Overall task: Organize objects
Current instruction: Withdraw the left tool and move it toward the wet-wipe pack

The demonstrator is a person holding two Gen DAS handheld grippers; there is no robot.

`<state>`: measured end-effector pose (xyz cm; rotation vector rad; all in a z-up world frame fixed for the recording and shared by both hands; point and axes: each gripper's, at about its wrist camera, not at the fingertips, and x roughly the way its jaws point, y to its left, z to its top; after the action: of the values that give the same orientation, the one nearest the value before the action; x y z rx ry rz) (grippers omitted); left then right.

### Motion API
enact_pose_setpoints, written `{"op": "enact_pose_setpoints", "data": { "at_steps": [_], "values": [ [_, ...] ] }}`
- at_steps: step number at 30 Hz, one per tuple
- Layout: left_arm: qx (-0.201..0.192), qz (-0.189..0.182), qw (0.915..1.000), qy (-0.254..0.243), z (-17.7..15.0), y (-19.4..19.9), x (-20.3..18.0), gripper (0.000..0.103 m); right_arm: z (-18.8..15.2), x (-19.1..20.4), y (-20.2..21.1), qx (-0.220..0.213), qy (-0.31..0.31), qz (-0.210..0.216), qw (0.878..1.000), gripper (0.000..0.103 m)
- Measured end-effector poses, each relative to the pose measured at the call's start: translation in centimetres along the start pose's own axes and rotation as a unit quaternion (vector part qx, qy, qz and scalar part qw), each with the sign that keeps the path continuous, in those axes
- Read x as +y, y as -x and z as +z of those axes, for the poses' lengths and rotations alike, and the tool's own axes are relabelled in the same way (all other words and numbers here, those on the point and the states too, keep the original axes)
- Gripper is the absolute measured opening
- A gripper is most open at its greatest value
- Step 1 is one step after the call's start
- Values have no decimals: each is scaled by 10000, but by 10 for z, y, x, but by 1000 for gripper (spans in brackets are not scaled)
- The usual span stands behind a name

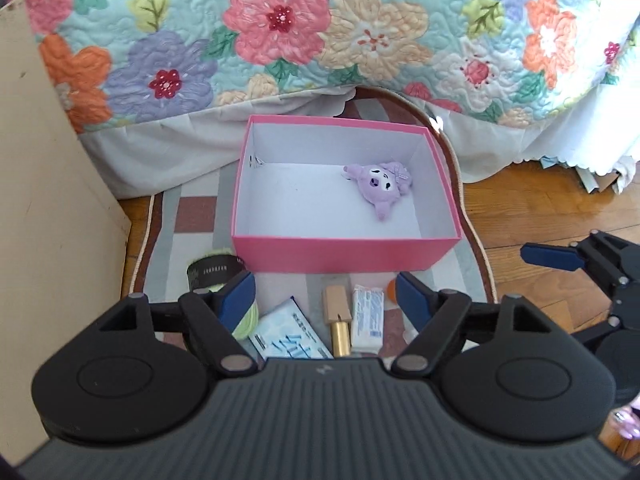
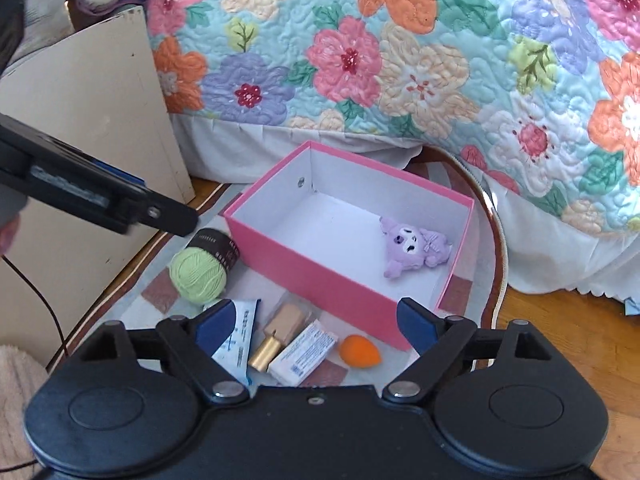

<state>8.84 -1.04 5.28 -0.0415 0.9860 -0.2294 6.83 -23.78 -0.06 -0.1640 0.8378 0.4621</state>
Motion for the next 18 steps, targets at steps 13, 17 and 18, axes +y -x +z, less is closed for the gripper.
{"op": "enact_pose_setpoints", "data": {
  "at_steps": [13,17,18],
  "values": [
    [57,22,10000,55,-44,24,2,87,-31,27,24,-175,451,418,9980,90],
    [264,-21,9996,139,-54,10,3,89,-36,39,22,-111,629,635,9959,90],
    [318,-29,9994,158,-56,5,4,89,-37,42,20,-103,666,675,9954,90]
  ]
}}
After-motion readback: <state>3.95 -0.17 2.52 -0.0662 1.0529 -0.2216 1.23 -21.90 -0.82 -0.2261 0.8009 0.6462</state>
